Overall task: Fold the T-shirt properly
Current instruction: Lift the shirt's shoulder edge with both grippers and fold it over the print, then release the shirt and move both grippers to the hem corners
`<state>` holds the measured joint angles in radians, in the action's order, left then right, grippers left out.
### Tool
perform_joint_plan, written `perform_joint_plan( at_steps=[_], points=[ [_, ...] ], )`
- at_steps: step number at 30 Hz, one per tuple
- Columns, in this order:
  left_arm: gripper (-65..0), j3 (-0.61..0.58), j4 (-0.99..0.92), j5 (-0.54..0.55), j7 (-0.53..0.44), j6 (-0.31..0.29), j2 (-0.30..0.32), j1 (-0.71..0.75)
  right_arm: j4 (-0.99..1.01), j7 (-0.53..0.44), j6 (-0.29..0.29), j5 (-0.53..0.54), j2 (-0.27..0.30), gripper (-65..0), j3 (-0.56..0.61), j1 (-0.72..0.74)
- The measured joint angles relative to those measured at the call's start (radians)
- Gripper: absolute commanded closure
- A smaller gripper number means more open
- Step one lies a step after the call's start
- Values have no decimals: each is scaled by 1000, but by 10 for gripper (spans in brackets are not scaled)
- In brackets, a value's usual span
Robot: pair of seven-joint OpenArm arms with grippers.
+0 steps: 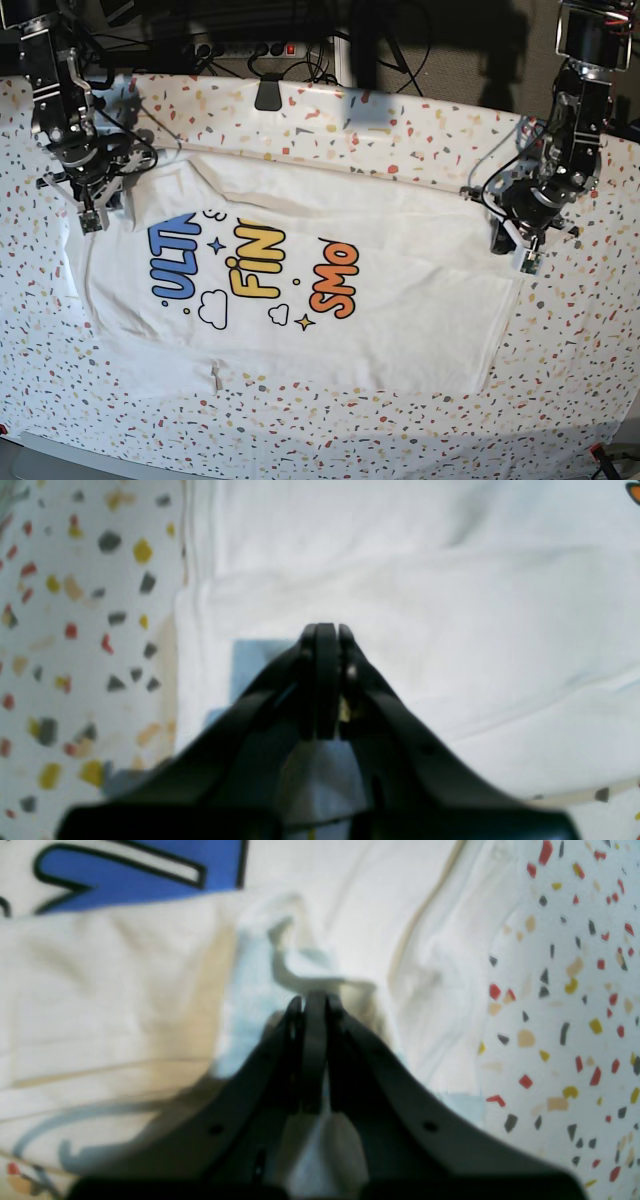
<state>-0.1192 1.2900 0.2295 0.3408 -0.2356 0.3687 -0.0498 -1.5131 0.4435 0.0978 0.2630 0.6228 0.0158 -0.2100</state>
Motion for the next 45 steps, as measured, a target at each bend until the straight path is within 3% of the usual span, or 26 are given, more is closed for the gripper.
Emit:
perform_joint_plan(
  at_steps=[12, 15, 19, 22, 26, 29, 39, 45],
  points=[
    [0, 3, -10, 40, -58, -2, 0, 72, 72, -101, -9, 1, 3, 0, -5, -66],
    [0, 6, 53, -11, -74, 0, 3, 151, 53, -113, -13, -3, 3, 0, -8, -103],
    [0, 8, 130, -58, -91, 10, 16, 249, 0, -114, -16, -87, 4, 0, -9, -171],
    [0, 8, 179, -60, -103, 63, 28, 318, -47, -115, -19, -127, 4, 0, -9, -241],
    [0, 9, 254, -84, -89, 69, 55, 401, -87, -128, -22, -141, 7, 0, -10, -316],
    [0, 8, 322, -163, -67, 77, 58, 463, -108, -130, -38, -141, 2, 0, -27, -363],
    [0, 6, 423, -162, -4, 98, 60, 502, -211, -154, -31, -132, -187, 0, -272, -513],
    [0, 6, 494, -192, 12, 89, 60, 497, -282, -140, 56, -130, -241, 0, -377, -519]
  ],
)
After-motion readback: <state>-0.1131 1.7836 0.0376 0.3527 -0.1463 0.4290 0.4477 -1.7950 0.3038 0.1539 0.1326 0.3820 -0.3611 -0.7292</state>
